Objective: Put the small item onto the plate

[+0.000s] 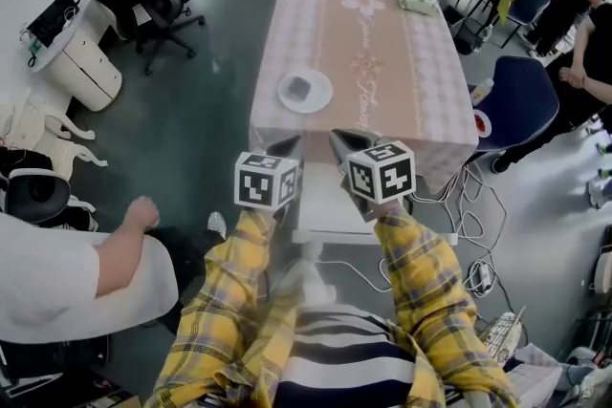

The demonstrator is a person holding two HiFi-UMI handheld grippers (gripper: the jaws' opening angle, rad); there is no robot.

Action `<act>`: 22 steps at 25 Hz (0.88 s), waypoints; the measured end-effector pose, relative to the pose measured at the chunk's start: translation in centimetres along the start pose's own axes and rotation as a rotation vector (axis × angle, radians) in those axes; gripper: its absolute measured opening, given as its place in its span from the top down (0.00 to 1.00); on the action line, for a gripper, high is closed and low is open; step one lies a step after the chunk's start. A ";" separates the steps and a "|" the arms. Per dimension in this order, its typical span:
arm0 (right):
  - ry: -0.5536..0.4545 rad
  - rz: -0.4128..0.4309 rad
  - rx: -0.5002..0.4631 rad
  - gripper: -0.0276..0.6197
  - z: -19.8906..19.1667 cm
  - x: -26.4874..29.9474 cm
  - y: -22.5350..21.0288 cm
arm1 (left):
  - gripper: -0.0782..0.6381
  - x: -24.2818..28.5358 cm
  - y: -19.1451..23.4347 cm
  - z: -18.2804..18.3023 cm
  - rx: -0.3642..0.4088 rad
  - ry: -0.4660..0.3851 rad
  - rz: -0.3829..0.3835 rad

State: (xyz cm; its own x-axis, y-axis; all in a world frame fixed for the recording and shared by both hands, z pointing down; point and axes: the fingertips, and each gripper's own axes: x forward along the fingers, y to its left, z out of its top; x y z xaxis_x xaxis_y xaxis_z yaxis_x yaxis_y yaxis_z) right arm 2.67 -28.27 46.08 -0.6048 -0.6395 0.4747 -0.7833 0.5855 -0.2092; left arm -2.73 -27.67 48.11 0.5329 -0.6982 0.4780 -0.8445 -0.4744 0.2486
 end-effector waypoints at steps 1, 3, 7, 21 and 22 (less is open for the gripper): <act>0.001 -0.002 -0.007 0.96 -0.1 -0.6 0.3 | 0.89 -0.6 -0.5 -0.1 0.005 -0.003 -0.001; -0.002 -0.004 -0.017 0.96 -0.3 -1.7 0.9 | 0.89 -1.7 -1.4 -0.3 0.017 -0.011 -0.001; -0.004 -0.007 -0.026 0.96 -0.8 -3.6 2.1 | 0.89 -3.7 -2.6 -1.4 0.019 -0.014 0.002; 0.018 -0.011 -0.045 0.96 -4.6 -8.2 5.7 | 0.89 -9.6 -5.0 -5.9 -0.013 -0.015 0.027; 0.019 -0.012 -0.044 0.96 -4.8 -8.5 5.8 | 0.89 -9.8 -5.2 -6.0 -0.014 -0.018 0.027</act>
State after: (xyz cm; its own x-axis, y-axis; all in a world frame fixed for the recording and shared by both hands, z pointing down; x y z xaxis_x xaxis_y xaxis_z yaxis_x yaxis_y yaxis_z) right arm 3.95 -17.01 44.95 -0.5925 -0.6371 0.4930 -0.7829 0.5995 -0.1663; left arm -3.88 -15.10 47.20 0.5110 -0.7200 0.4696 -0.8590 -0.4479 0.2479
